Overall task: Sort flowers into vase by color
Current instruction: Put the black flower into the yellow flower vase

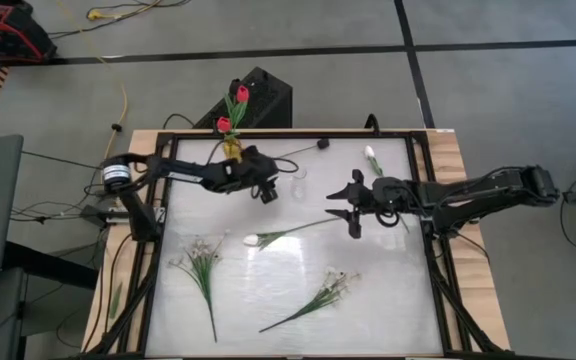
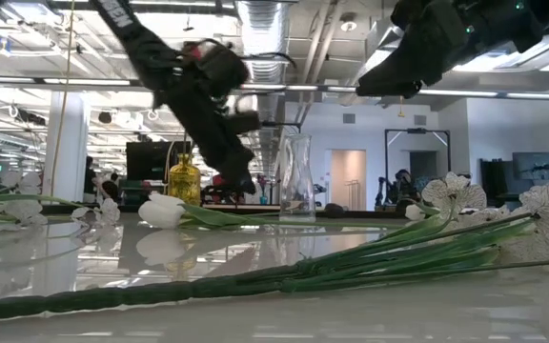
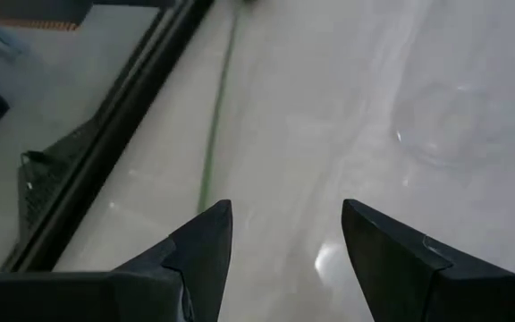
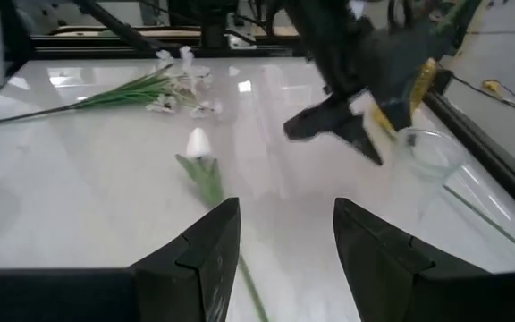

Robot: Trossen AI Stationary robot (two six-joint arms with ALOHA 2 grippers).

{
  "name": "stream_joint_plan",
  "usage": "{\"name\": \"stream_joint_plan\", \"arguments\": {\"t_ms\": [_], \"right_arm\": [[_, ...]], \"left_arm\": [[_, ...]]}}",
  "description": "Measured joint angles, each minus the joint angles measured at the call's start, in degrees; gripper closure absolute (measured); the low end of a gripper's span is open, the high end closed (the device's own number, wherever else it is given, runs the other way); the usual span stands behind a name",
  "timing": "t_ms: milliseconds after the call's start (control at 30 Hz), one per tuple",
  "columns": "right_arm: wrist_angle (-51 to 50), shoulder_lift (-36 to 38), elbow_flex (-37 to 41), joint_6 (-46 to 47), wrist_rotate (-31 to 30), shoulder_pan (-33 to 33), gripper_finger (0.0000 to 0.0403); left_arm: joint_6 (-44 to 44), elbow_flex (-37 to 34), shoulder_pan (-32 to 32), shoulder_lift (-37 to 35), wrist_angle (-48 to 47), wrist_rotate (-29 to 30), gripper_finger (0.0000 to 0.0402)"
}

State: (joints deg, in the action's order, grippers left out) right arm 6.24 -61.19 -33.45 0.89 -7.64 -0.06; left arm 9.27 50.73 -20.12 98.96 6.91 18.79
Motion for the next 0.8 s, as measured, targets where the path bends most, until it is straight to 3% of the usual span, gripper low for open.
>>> {"name": "stream_joint_plan", "arguments": {"t_ms": [133, 300, 567, 800], "right_arm": [[-0.38, 0.0, 0.02, 0.15, -0.02, -1.38, 0.0195], [-2.28, 0.0, 0.02, 0.12, 0.04, -1.59, 0.0195], [-3.22, 0.0, 0.02, -1.57, 0.09, -1.62, 0.0195], [-2.8, 0.0, 0.02, -2.73, 0.11, -1.68, 0.0195]], "left_arm": [[1.76, 6.42, -1.68, 4.34, -7.05, -0.49, 0.0201], [3.03, 10.43, -5.07, 6.42, -8.87, -4.21, 0.0201], [2.99, 11.54, -9.1, 6.89, -8.95, -10.6, 0.0201], [2.05, 11.51, -9.78, 10.11, -9.49, -8.62, 0.0201]]}}
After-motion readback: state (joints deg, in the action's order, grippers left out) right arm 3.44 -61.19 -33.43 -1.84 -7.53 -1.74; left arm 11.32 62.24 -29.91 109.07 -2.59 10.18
